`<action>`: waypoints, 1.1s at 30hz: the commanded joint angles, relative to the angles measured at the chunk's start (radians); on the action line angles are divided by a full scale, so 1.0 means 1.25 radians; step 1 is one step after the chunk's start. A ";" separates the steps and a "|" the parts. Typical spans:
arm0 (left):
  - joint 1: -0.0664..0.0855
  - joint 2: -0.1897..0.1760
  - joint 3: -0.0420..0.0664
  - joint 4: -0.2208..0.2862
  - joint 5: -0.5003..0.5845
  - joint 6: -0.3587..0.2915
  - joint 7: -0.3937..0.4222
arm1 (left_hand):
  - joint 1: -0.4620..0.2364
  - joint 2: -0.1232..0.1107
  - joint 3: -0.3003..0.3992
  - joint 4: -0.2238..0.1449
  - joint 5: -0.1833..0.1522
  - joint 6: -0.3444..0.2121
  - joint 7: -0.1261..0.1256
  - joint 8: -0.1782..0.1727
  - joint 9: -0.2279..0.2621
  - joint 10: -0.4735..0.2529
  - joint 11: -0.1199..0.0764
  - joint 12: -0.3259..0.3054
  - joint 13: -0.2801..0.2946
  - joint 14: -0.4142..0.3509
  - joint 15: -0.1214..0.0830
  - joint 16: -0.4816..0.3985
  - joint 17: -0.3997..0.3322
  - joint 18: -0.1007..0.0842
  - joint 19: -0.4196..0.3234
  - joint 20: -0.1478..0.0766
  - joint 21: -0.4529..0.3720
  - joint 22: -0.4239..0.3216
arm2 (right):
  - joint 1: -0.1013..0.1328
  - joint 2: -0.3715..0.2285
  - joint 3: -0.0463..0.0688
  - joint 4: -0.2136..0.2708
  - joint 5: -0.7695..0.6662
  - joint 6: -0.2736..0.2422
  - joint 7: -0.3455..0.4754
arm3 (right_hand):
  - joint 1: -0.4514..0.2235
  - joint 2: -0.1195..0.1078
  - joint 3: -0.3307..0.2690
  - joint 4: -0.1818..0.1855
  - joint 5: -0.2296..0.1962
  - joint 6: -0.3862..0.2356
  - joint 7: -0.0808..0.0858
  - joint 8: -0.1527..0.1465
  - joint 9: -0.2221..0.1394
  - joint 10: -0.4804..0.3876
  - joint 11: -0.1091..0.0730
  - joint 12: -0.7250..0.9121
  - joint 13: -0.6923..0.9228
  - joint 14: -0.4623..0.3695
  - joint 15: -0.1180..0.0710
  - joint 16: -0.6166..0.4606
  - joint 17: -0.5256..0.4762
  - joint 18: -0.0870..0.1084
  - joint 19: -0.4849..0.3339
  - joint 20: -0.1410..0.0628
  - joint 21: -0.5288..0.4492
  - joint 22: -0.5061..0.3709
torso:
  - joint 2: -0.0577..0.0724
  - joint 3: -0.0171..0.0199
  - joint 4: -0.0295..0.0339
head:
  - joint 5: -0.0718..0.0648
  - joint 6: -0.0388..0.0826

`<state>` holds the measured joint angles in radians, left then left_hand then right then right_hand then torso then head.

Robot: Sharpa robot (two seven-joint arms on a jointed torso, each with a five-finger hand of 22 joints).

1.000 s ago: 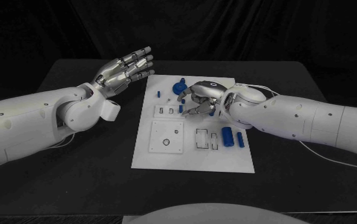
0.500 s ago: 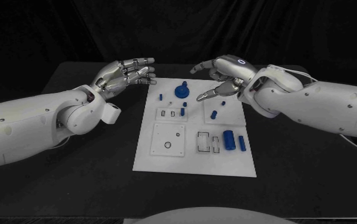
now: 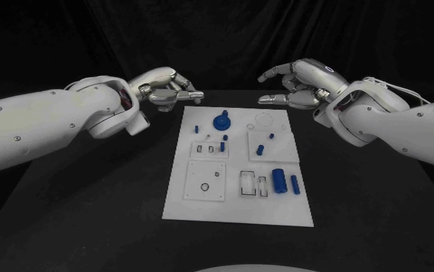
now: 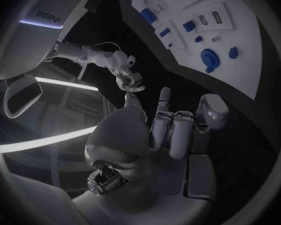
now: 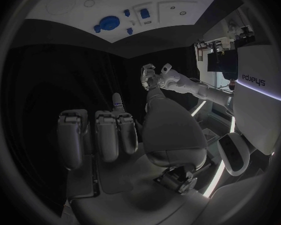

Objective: Assemble the parts on the task board

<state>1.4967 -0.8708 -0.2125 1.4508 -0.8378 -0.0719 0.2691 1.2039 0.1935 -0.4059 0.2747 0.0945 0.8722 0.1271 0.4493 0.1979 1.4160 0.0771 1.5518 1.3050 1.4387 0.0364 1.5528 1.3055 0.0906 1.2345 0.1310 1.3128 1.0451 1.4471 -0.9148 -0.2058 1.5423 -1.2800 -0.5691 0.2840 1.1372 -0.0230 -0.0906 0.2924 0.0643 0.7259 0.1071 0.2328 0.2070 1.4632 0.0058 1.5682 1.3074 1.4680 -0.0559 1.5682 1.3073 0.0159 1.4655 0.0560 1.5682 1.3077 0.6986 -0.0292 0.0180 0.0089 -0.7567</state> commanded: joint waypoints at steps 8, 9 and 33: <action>0.097 0.135 0.002 -0.060 -0.187 0.435 -0.445 | 0.000 0.028 -0.002 0.004 0.068 0.087 -0.016 -0.113 -0.017 0.124 -0.029 0.015 0.213 0.106 -0.032 0.014 0.212 -0.071 0.263 -0.018 0.204 0.414 | -0.020 0.015 0.000 -0.023 0.049 0.077 -0.073 | 0.009 0.022 -0.001 -0.003 0.017 0.012 0.000 0.010 -0.006 0.086 0.006 0.002 0.211 0.082 0.006 0.002 0.211 -0.013 0.084 0.005 0.002 0.210 | -0.019 0.0141 -0.0125 | 0.001 -0.005; 0.100 0.149 0.002 -0.066 -0.188 0.450 -0.462 | 0.008 0.026 0.006 0.002 0.069 0.094 -0.016 -0.122 -0.022 0.124 -0.029 0.015 0.213 0.106 -0.033 0.014 0.212 -0.072 0.269 -0.019 0.206 0.421 | -0.022 0.018 0.000 -0.026 0.050 0.082 -0.076 | 0.010 0.023 -0.002 -0.003 0.018 0.013 0.001 0.011 -0.006 0.086 0.006 0.002 0.211 0.082 0.007 0.002 0.211 -0.013 0.084 0.005 0.002 0.210 | -0.022 0.0173 -0.0142 | 0.002 -0.005; 0.071 0.339 0.002 -0.217 -0.193 0.452 -0.731 | -0.017 -0.015 0.110 -0.011 0.022 0.206 -0.046 -0.192 -0.033 0.124 -0.063 0.015 0.213 0.106 -0.070 0.014 0.212 -0.072 0.269 -0.056 0.206 0.421 | -0.054 0.025 0.000 -0.050 0.051 0.116 -0.092 | 0.052 0.017 -0.013 -0.007 0.010 0.030 0.004 0.021 -0.015 0.086 0.009 0.002 0.211 0.082 0.009 0.002 0.211 -0.013 0.084 0.008 0.002 0.210 | -0.040 0.0514 -0.0444 | 0.055 -0.048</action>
<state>1.5894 -0.4498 -0.2111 1.1808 -1.0749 0.5107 -0.5998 1.1854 0.1803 -0.2737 0.2619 0.1250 1.1205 0.0696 0.2128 0.1557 1.4684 -0.0005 1.5672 1.3074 1.4669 -0.0486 1.5644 1.3080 0.0055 1.4658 0.0709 1.5680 1.3079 1.3825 -0.8830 -0.2061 1.4781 -1.2187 -0.4348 0.1903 1.1911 -0.0038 -0.1004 0.2826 0.0730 0.7563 0.1124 0.2527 0.1900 1.4667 0.0092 1.5682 1.3073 1.4642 -0.0523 1.5683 1.3073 0.0159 1.4666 0.0571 1.5681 1.3074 0.6471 0.0327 -0.0330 0.0752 -0.8153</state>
